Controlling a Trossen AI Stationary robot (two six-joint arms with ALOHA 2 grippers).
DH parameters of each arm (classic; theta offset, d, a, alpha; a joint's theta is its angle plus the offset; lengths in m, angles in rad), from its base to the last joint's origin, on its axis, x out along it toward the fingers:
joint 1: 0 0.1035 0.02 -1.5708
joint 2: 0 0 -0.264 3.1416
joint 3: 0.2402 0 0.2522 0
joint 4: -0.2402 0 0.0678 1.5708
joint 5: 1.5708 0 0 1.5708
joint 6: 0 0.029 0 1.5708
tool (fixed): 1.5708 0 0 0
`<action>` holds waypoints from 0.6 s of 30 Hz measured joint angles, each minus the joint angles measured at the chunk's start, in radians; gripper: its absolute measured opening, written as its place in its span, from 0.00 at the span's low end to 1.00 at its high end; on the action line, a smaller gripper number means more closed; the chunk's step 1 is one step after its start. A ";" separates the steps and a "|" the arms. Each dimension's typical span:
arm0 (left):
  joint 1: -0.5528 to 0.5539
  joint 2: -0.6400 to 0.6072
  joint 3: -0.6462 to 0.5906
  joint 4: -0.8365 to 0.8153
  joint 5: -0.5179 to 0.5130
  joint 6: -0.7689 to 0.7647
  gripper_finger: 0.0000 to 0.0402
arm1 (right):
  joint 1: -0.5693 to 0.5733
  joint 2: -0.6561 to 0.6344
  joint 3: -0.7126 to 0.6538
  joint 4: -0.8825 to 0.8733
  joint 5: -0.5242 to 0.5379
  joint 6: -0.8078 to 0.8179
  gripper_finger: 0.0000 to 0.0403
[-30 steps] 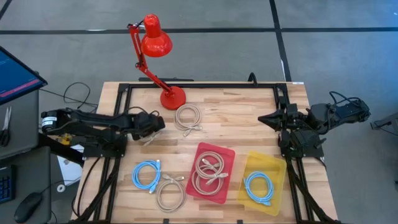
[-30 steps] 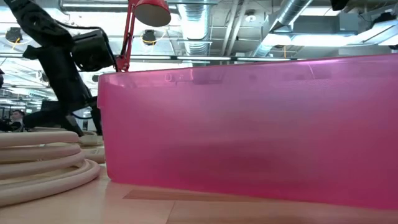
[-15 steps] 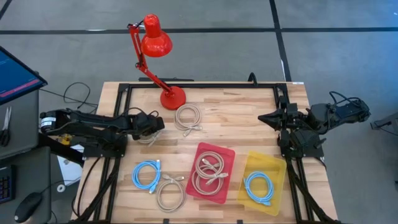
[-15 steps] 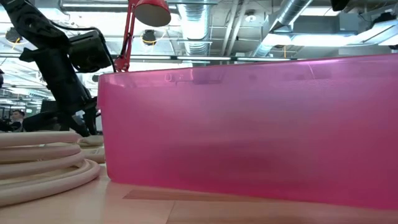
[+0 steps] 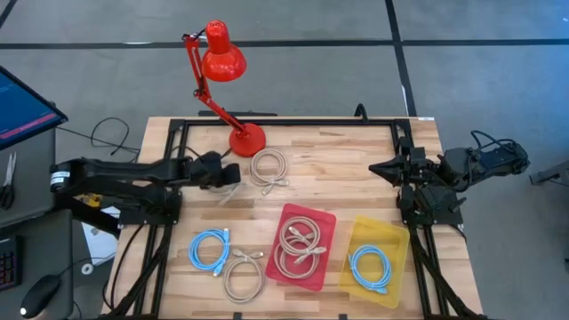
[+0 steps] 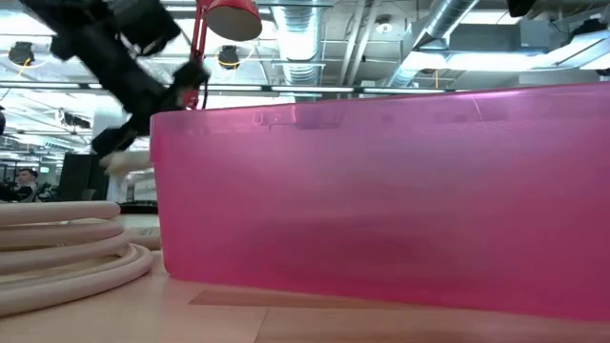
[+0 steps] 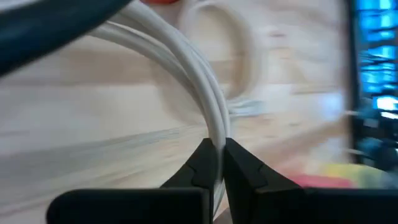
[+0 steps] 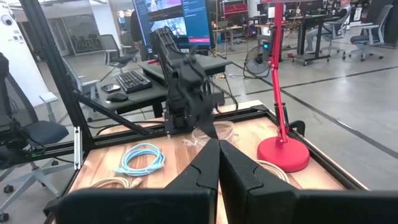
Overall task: Sort HDMI cables
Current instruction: Put the brown HDMI cable into the pink bin
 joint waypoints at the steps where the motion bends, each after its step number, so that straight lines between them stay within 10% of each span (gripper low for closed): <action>1: -0.009 -0.005 0.022 0.000 -0.003 0.018 0.03 | 0.000 0.000 0.000 0.000 0.003 0.000 0.00; 18: -0.299 0.132 0.437 0.003 -0.179 0.217 0.03 | 0.000 0.000 0.000 0.014 0.019 0.000 0.00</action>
